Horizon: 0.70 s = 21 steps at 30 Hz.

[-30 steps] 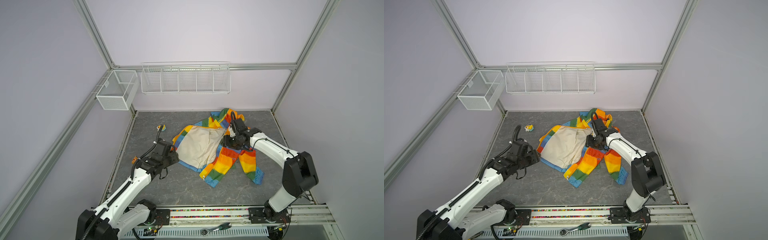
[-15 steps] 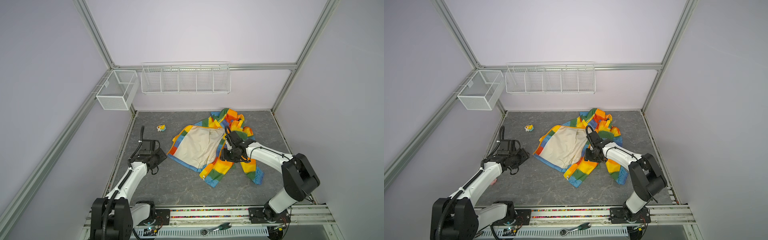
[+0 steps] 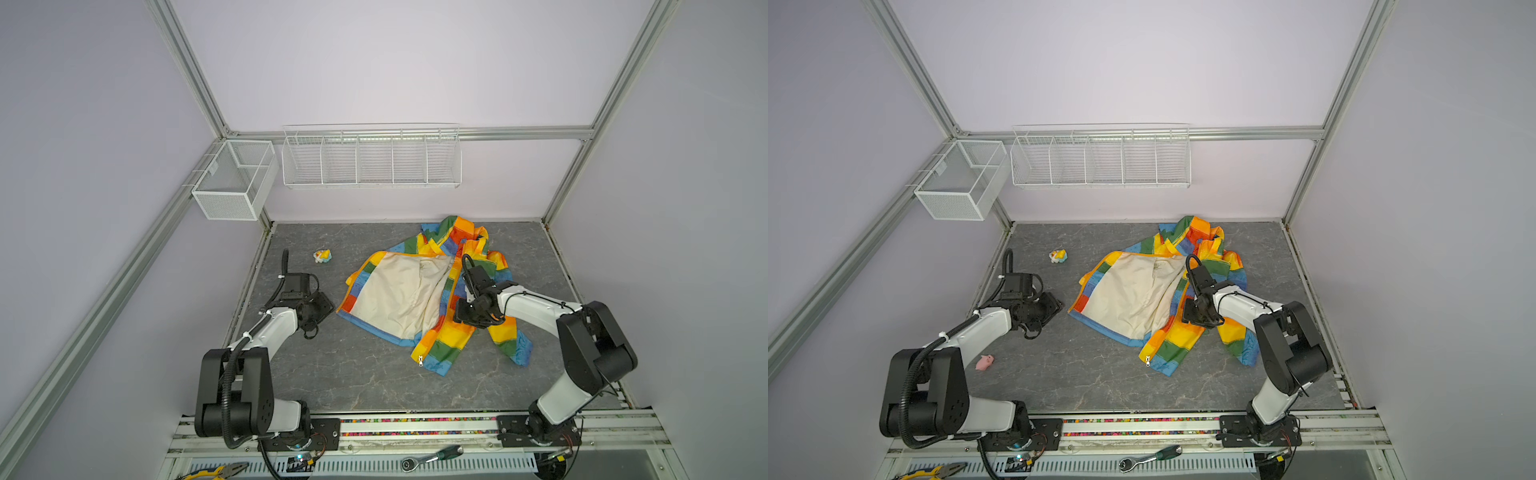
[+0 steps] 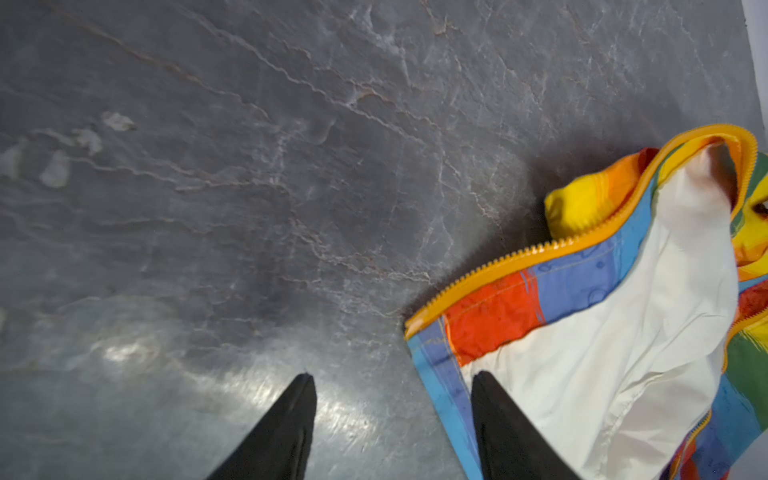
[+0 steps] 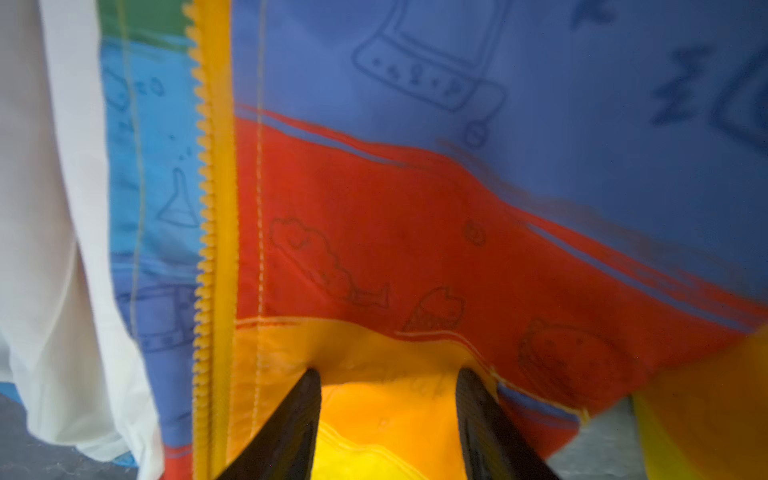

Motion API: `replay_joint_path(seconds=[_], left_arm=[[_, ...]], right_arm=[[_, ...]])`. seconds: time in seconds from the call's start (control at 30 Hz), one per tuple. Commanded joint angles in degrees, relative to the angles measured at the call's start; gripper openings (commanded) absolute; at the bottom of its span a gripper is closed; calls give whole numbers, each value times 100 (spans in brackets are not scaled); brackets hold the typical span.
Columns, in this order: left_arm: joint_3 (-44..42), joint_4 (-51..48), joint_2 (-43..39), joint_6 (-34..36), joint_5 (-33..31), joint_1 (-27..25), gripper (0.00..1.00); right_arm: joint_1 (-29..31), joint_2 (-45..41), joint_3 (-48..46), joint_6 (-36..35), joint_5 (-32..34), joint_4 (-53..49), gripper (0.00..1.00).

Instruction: Zip up the jacket

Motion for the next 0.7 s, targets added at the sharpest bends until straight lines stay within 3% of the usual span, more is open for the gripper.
replay_joint_path(seconds=[0.0, 0.27, 0.67], left_arm=[[153, 725, 172, 211, 617, 24, 61], [314, 1460, 869, 775, 1310, -148, 61], [9, 2877, 1691, 745, 1903, -290, 59]], right_arm=[[-198, -115, -135, -154, 191, -291, 56], [-221, -119, 229, -296, -343, -346, 60], [-208, -545, 470, -443, -608, -721, 63]])
